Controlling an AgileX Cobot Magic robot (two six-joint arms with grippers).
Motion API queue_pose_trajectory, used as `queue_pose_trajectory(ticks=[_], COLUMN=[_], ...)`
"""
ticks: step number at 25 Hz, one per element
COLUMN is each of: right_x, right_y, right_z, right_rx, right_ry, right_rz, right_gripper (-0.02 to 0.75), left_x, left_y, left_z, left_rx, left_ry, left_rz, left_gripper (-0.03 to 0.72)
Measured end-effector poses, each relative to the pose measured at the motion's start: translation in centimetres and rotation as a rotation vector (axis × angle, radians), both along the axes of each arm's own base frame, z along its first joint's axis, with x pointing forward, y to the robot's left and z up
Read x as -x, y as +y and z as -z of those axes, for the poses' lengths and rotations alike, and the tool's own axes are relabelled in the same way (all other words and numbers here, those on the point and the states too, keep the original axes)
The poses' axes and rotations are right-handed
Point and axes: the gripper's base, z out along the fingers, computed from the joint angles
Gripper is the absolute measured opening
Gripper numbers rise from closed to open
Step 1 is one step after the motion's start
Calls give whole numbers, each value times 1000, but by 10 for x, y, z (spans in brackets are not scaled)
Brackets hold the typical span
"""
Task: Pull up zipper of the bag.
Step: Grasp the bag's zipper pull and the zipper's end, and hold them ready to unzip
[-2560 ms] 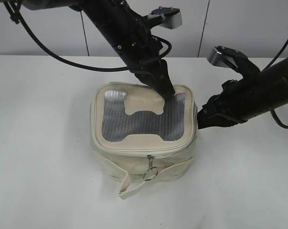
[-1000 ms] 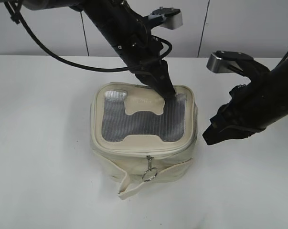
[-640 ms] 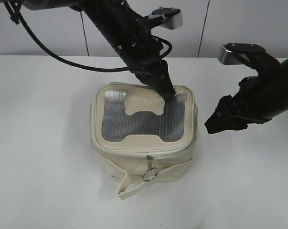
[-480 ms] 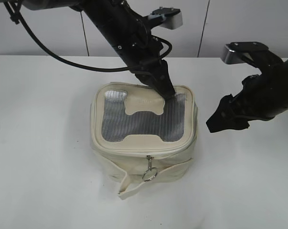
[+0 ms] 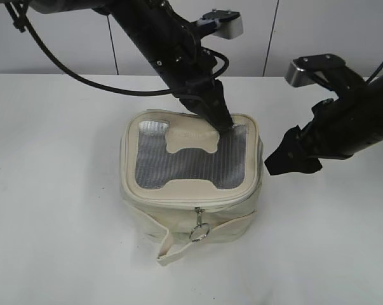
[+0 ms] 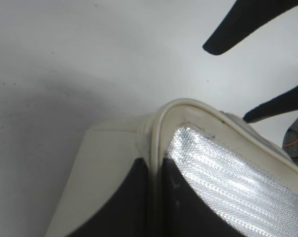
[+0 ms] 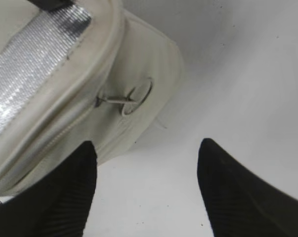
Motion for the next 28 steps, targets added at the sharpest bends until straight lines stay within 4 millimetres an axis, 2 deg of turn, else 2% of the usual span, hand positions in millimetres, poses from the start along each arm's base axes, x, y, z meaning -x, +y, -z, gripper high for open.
queue_pose_trajectory(ticks=[5,10,14,16,18,21,22,24,28], right_x=[-8,-11,-15,-19,-21,-23,-24,-23,-21], right_y=[3,8,10,11,13,17,17,17,16], right_z=[22,21,29,33,35,33,32,32,31], right_rx=[5,-34,-35,-43,-56,-86,-89,-95,-100], right_ry=[44,18,14,14,8,-11,-18,-13,33], right_rz=[2,-26,-33,-35,-42,-56,-55,-56,-16], right_gripper=[504,504,488,433,337,104,57,11,8], left_x=[0,0,0,0,-1,-1,-1,0,0], left_y=[0,0,0,0,1,1,1,1,1], left_z=[0,0,0,0,0,0,0,0,0], left_rx=[1,0,-1,-2,-3,-3,-3,-3,-3], left_ry=[1,0,-2,-2,-3,-3,-3,-2,-3], left_rz=[0,0,0,0,-1,-1,-1,0,0], left_gripper=[38,38,38,38,38,38,38,38,38])
